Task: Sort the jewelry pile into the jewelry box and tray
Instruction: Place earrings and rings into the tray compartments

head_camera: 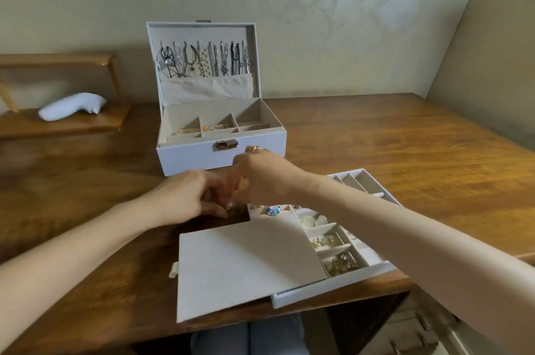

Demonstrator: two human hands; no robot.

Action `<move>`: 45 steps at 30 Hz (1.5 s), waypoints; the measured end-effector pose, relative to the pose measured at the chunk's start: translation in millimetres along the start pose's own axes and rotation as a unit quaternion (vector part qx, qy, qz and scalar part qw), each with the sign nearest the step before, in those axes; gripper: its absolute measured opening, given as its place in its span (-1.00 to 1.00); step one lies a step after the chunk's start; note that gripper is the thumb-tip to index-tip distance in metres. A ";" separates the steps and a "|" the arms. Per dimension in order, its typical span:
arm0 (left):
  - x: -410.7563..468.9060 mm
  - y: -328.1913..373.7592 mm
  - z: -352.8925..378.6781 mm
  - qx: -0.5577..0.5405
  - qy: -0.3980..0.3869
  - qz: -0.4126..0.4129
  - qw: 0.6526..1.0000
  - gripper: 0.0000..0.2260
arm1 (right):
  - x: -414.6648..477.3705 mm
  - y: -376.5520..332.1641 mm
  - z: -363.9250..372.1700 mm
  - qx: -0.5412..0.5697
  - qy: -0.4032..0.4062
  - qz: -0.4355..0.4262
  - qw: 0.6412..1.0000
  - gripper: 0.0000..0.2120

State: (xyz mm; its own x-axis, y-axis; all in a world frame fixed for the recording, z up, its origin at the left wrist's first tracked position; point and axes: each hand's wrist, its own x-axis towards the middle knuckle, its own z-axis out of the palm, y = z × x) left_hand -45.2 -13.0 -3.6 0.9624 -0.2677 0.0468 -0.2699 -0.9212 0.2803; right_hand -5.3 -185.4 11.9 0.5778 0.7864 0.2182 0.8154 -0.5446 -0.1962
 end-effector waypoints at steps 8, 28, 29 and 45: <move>-44.0 -10.4 -24.4 -0.191 -0.081 -0.019 0.978 -0.56 | -24.5 51.4 -43.1 0.087 0.100 0.107 0.985 -0.91; 34.6 118.2 -39.6 -0.471 -0.157 0.136 0.857 -0.50 | -132.4 126.0 -52.5 0.414 0.205 0.320 0.827 -0.68; 34.1 113.5 -34.8 -0.442 -0.155 0.135 0.873 -0.49 | -137.3 132.0 -55.7 0.428 0.175 0.323 0.826 -0.58; 1.1 -11.5 -0.1 0.028 -0.084 0.077 0.993 -0.22 | -113.0 152.4 -36.1 0.059 0.027 0.209 0.976 -0.92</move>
State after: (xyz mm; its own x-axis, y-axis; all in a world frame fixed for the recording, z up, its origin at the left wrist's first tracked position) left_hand -41.1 -2.7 -6.7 0.8922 -0.4452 -0.0767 -0.4190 -0.8790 0.2275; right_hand 55.0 -367.8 -8.2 0.8631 0.4839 0.1446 0.4994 -0.7750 -0.3873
